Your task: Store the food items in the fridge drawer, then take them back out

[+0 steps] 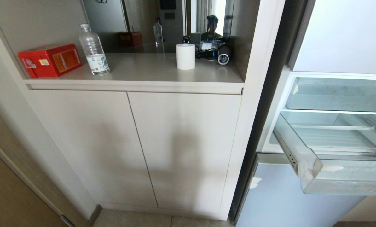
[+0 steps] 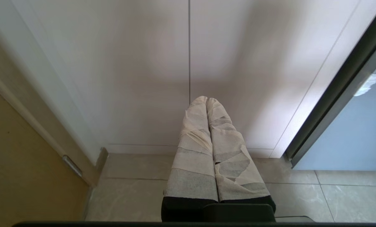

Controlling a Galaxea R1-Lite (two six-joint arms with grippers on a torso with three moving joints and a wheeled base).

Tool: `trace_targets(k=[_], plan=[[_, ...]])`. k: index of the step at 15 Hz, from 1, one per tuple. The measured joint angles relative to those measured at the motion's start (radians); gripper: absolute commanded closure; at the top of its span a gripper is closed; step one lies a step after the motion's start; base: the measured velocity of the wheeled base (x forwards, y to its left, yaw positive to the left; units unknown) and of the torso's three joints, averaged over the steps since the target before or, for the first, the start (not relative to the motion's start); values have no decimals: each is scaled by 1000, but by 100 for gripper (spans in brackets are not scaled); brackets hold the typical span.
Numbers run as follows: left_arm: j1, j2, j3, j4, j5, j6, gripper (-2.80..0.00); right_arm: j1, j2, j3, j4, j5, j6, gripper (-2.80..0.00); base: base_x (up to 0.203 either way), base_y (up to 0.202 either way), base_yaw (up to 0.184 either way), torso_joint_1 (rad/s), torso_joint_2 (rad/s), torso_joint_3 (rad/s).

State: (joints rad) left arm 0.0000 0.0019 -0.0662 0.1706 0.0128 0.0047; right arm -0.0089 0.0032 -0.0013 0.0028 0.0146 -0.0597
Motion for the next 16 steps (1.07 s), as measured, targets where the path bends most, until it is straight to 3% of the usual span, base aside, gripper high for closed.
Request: trace_targets(k=[16], plan=[[0,0,0,0,0,0,0,1,-5,1,0,-12,47,0,-1,7,-168,4,3,2]])
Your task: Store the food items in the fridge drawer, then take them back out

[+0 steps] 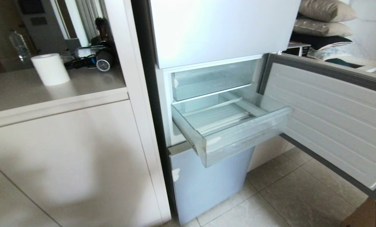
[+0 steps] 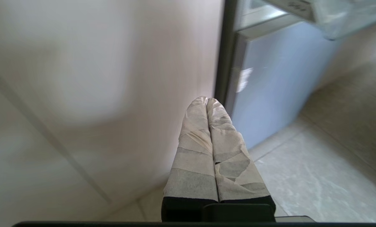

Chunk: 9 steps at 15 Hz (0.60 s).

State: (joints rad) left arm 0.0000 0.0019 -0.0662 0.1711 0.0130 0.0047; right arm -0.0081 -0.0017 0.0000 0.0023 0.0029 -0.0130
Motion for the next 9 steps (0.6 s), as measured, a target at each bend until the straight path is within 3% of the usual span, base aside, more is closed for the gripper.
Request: trace_targets(k=[9], plan=[[0,0,0,0,0,0,0,0,0,0,0,2,-9,0,-1,7,-170,3,2,3]])
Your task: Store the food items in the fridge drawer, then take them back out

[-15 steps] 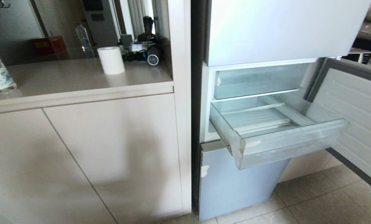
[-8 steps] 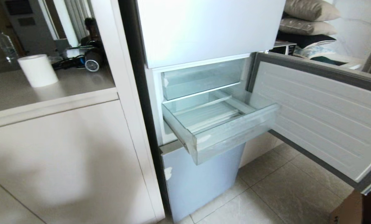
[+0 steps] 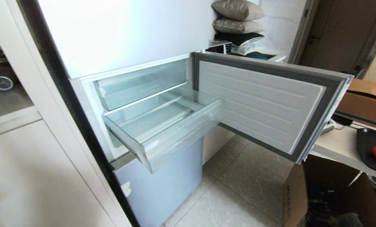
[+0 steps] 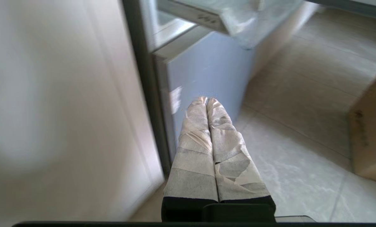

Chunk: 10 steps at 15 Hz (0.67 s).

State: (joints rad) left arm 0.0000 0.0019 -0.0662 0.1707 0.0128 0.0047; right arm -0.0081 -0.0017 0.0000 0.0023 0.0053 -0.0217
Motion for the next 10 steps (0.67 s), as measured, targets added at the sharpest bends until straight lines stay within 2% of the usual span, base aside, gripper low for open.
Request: trace_targets(k=[1,5,7,10], plan=[[0,0,0,0,0,0,0,0,0,0,0,-1,3,0,2,4,-101,6,4,-1],[0,0,0,0,0,0,0,0,0,-6,5,-11,-3,0,0,0,0,0,0,0],[0,0,0,0,0,0,0,-1,16,-90,30,-55,4,0,0,0,0,0,0,0],[0,0,0,0,0,0,0,-13,123,-294,114,-127,46,0,0,0,0,0,0,0]])
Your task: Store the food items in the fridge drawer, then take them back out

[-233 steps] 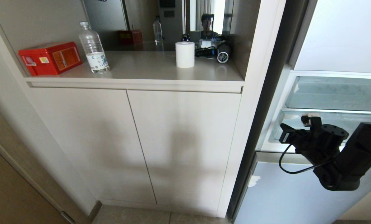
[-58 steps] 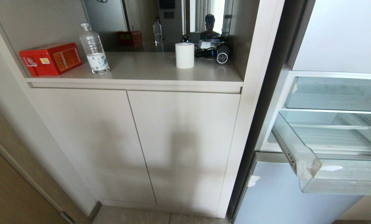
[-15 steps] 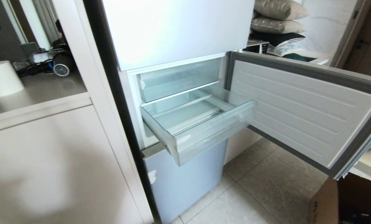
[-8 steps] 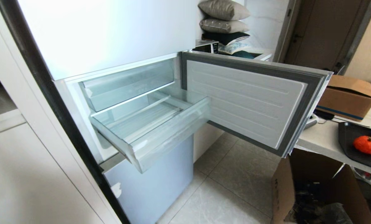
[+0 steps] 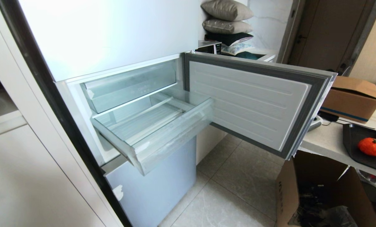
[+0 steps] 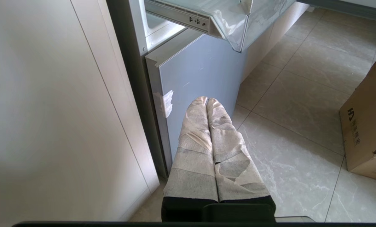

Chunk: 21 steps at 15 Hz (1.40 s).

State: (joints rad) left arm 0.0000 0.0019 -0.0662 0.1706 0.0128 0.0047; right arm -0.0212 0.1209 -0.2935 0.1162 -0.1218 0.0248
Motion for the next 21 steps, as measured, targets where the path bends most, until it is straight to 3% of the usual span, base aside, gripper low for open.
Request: trace_targets(k=[4,7,10,13,14,17,21], plan=[[0,0,0,0,0,0,0,-156,321,-163,20,-52,137,0,0,0,0,0,0,0],[0,0,0,0,0,0,0,-304,617,-206,-99,15,197,0,0,0,0,0,0,0],[0,0,0,0,0,0,0,-403,920,-221,-264,52,208,0,0,0,0,0,0,0],[0,0,0,0,0,0,0,-498,1206,-231,-470,67,153,0,0,0,0,0,0,0],[0,0,0,0,0,0,0,-524,1298,-236,-559,68,120,-280,0,0,0,0,0,0],[0,0,0,0,0,0,0,-601,1517,-278,-796,71,11,-280,0,0,0,0,0,0],[0,0,0,0,0,0,0,-686,1669,-419,-811,95,-8,-280,0,0,0,0,0,0]])
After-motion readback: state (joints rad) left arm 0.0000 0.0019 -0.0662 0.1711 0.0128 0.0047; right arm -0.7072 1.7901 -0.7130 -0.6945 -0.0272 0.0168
